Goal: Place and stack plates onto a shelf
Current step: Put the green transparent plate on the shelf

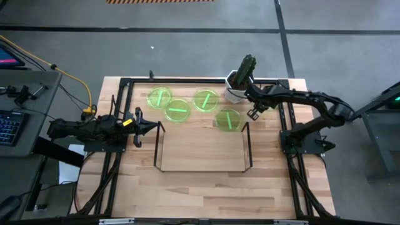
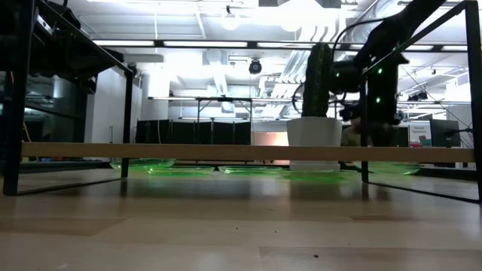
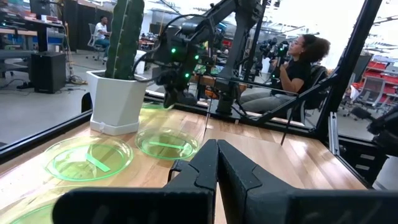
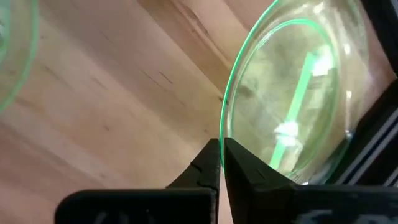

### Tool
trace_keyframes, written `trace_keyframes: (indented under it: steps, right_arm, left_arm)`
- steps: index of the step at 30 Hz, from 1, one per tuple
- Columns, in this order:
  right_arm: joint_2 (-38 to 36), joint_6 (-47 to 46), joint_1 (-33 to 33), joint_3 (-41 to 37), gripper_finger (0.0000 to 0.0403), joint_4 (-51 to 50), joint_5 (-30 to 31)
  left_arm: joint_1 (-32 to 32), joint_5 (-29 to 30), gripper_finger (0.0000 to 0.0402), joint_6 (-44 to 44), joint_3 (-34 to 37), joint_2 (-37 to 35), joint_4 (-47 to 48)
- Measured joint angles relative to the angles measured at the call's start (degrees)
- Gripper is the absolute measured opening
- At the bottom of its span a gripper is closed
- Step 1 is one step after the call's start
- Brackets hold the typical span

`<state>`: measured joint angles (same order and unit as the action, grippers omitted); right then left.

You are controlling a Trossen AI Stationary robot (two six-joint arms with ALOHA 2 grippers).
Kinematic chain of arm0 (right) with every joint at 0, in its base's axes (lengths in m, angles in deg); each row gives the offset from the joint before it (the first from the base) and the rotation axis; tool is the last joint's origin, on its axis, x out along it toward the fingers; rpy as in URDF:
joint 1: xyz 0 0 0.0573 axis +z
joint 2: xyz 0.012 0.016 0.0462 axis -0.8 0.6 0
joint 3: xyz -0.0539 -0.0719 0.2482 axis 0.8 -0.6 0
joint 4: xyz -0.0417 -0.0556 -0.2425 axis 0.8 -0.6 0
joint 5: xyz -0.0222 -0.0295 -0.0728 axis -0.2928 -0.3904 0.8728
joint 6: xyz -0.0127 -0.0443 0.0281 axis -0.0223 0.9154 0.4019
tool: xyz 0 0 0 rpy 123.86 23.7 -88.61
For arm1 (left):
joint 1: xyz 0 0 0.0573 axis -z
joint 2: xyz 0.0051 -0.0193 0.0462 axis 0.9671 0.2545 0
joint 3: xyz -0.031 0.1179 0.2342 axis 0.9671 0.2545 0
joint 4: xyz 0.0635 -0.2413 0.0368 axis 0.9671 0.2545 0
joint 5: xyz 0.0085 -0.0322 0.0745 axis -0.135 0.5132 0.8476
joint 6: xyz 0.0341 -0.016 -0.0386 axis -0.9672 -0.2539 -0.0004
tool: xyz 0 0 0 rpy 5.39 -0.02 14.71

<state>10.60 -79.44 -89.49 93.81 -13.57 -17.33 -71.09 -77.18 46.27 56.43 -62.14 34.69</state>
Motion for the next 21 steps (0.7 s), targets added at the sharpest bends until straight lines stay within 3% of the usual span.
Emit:
trace_keyframes:
  steps: [15,21]
  right_arm:
    - [-17.9,-8.0,0.0,0.0,0.0,-6.9,-16.3]
    - [-21.2,-13.0,0.0,0.0,0.0,-8.7,-17.0]
  left_arm:
    - [0.0,0.0,0.0,0.0,0.0,0.0,0.0]
    - [0.0,0.0,0.0,0.0,0.0,0.0,0.0]
